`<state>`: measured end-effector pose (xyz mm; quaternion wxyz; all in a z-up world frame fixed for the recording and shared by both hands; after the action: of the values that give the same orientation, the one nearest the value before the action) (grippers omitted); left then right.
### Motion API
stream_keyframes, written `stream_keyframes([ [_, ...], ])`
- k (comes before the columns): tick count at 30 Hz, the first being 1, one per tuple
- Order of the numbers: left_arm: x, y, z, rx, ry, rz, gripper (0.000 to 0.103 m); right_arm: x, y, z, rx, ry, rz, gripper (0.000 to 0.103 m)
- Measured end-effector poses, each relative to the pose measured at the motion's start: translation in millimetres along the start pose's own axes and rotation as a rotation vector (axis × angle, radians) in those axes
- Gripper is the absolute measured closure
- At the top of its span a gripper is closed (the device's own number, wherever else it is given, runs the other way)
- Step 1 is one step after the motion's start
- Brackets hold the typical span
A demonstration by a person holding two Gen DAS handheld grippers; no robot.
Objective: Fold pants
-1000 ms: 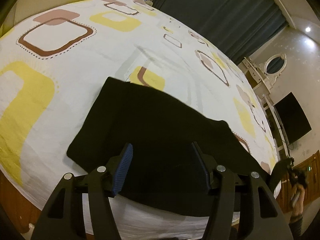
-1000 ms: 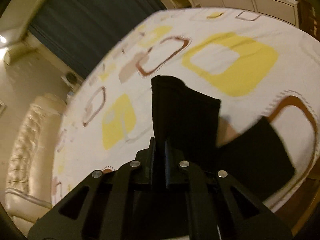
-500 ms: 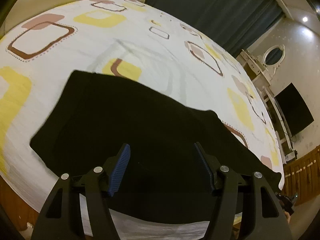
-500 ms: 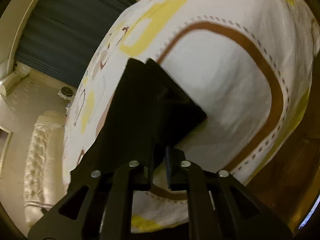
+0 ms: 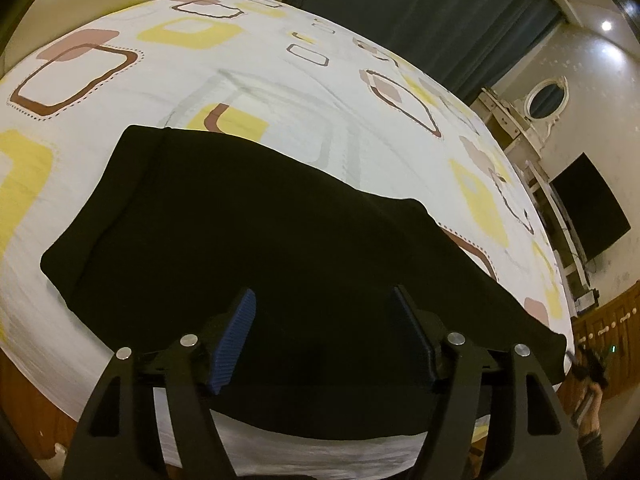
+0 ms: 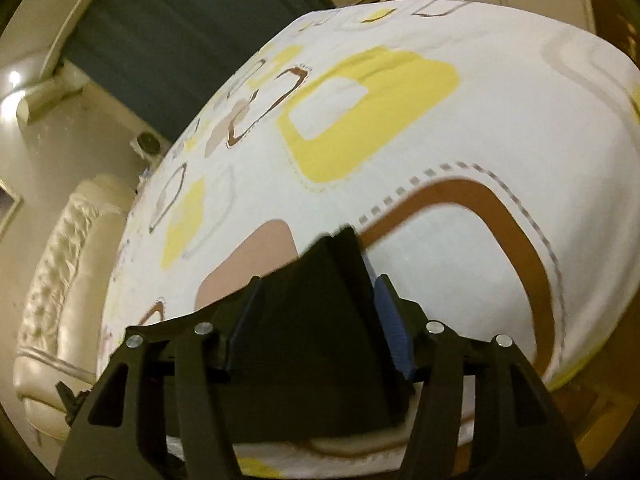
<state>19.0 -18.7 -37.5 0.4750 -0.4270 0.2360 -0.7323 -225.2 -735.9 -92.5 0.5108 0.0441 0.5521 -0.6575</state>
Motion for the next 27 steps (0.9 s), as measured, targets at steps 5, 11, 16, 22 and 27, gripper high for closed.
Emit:
stream_keyframes([
  [5,4,1,-4,-0.007,0.027,0.014,0.033,-1,28,9,-0.105,-0.044,-0.093,0.046],
  [11,5,6,-5,-0.014,0.019,0.015,0.030,-9,16,1,-0.076,-0.065,-0.024,0.046],
  [16,5,10,-8,-0.023,0.014,0.016,0.030,-22,-1,-5,-0.040,-0.153,0.062,0.046],
  [22,3,10,-10,-0.027,0.007,0.016,0.030,-39,-11,-17,-0.030,-0.284,0.097,0.046],
  [27,-1,12,-10,-0.033,-0.010,0.014,0.030,-52,3,-31,-0.094,-0.401,0.014,0.046],
])
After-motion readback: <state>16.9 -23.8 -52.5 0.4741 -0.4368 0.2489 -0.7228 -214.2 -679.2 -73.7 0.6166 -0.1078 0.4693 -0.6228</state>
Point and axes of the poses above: each gripper's, at about its wrist camera, not at the fingertips, and y roughly the way its jaws point, x to its right, z to its top, the point moved 3 cm from there along y, roughly the way its jaws point, and after that the axes turned 2 degrees about y, right-handed, at the moved point
